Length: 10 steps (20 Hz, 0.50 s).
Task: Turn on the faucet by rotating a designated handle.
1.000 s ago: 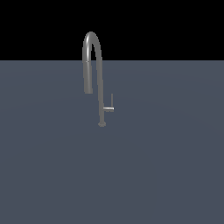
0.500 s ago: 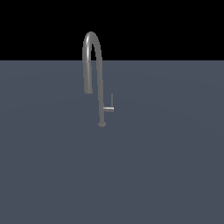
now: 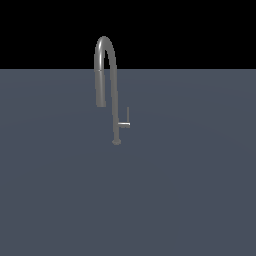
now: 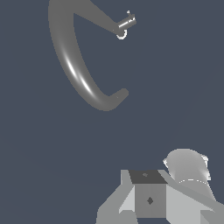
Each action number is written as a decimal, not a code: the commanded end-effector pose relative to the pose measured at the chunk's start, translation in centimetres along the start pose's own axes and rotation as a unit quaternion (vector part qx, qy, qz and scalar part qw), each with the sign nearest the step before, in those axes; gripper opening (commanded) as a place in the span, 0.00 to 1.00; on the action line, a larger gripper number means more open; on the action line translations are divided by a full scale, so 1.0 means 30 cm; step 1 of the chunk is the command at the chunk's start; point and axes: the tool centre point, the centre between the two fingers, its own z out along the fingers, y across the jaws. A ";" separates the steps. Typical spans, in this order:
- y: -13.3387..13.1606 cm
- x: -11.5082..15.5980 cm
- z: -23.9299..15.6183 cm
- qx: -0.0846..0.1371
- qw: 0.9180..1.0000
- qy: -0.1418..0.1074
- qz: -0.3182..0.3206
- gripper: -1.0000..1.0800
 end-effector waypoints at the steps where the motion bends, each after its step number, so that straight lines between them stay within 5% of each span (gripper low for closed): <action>1: -0.011 0.056 0.008 0.023 0.999 -0.019 0.022 0.00; 10: -0.035 0.264 0.052 0.110 0.985 -0.090 0.102 0.00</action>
